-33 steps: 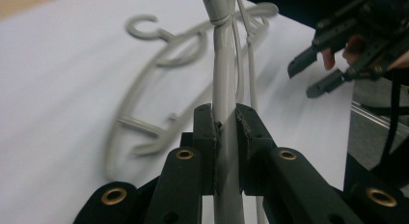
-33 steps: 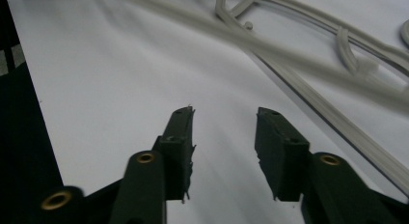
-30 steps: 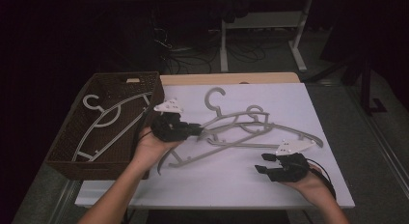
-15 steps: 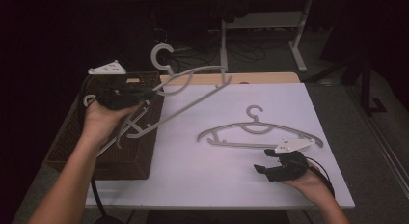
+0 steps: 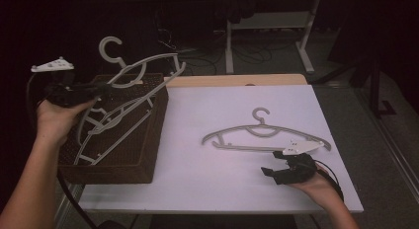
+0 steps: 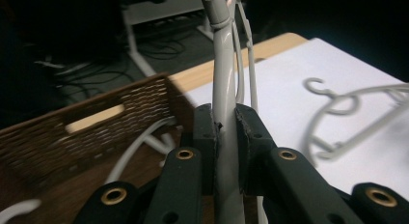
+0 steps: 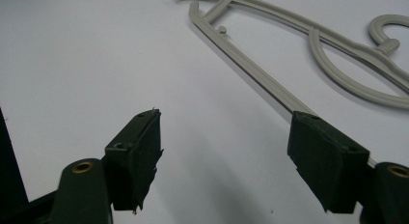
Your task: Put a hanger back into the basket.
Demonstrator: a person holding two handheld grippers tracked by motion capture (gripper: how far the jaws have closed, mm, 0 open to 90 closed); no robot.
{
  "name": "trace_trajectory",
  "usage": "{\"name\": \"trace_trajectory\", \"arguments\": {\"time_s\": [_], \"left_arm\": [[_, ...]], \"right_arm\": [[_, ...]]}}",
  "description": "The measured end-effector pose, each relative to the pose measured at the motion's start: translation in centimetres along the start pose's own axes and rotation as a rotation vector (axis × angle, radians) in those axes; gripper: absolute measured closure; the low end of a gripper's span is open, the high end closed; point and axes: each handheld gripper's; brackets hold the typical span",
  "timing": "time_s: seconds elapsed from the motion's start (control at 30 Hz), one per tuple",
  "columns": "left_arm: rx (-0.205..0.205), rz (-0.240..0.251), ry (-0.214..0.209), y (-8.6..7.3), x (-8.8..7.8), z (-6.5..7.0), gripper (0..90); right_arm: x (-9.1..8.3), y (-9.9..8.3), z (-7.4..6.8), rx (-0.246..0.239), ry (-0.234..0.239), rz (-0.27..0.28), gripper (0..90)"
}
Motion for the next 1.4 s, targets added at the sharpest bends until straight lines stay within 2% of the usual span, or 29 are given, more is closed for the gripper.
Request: {"name": "trace_trajectory", "arguments": {"time_s": [0.03,0.13,0.23,0.27,0.37,0.4,0.53,0.83,0.9,1.0,1.03,1.1,1.13,1.23,1.3,1.4], "left_arm": [[-0.018,-0.001,0.021,-0.6,-0.7,-1.2,80.4],[-0.025,-0.012,0.064,-1.5,-1.4,-2.7,80.4],[-0.030,-0.018,0.079,-2.2,-1.5,-3.5,80.4],[-0.046,-0.034,0.099,-2.9,-1.6,-4.3,80.4],[-0.067,-0.038,0.104,-3.6,-1.6,-5.0,80.4],[-0.071,-0.054,0.117,-4.3,-1.4,-5.6,80.4],[-0.080,-0.085,0.124,-5.4,-0.6,-6.4,80.4],[-0.112,-0.172,0.085,-7.9,1.7,-6.9,80.2],[-0.107,-0.188,0.096,-8.5,2.1,-7.0,80.0],[-0.132,-0.207,0.105,-9.2,2.3,-7.4,78.7],[-0.141,-0.206,0.107,-9.4,2.3,-7.6,76.2],[-0.153,-0.194,0.106,-9.6,2.2,-7.7,61.6],[-0.155,-0.180,0.132,-9.5,1.9,-7.8,61.6],[-0.155,-0.152,0.135,-9.3,1.5,-7.6,51.7],[-0.142,-0.117,0.111,-8.5,1.3,-6.7,45.4],[-0.108,-0.103,0.064,-7.5,1.6,-5.0,38.0]], "right_arm": [[0.0,0.0,0.0,0.001,-0.003,-0.001,26.7],[0.0,0.0,0.1,0.001,-0.006,-0.001,26.8],[-0.1,0.0,0.2,0.001,-0.008,-0.005,26.9],[-0.1,0.0,0.2,0.001,-0.009,-0.005,26.9],[-0.1,0.0,0.2,0.001,-0.011,-0.003,26.9],[-0.1,0.0,0.2,0.002,-0.014,-0.005,27.0],[-0.1,-0.1,0.3,0.002,-0.016,-0.005,27.1],[-0.2,-0.2,0.4,0.004,-0.025,-0.005,27.4],[-0.3,-0.1,0.4,0.002,-0.025,-0.005,27.4],[-0.3,-0.1,0.4,0.001,-0.027,-0.003,27.4],[-0.3,-0.1,0.4,-0.001,-0.028,-0.002,27.5],[-0.3,-0.1,0.5,-0.002,-0.028,-0.002,27.5],[-0.3,-0.1,0.5,-0.002,-0.029,-0.001,27.5],[-0.3,-0.1,0.5,0.000,-0.030,0.000,27.5],[-0.3,0.0,0.4,0.000,-0.027,-0.001,27.5],[-0.2,0.3,0.5,-0.001,-0.024,0.008,27.4]]}}
Point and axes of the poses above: each handheld gripper's, and its own axes: x roughly forward along the jaws, y roughly out of its top, z roughly to its right, and after that the axes turned 3 degrees about z, right-handed
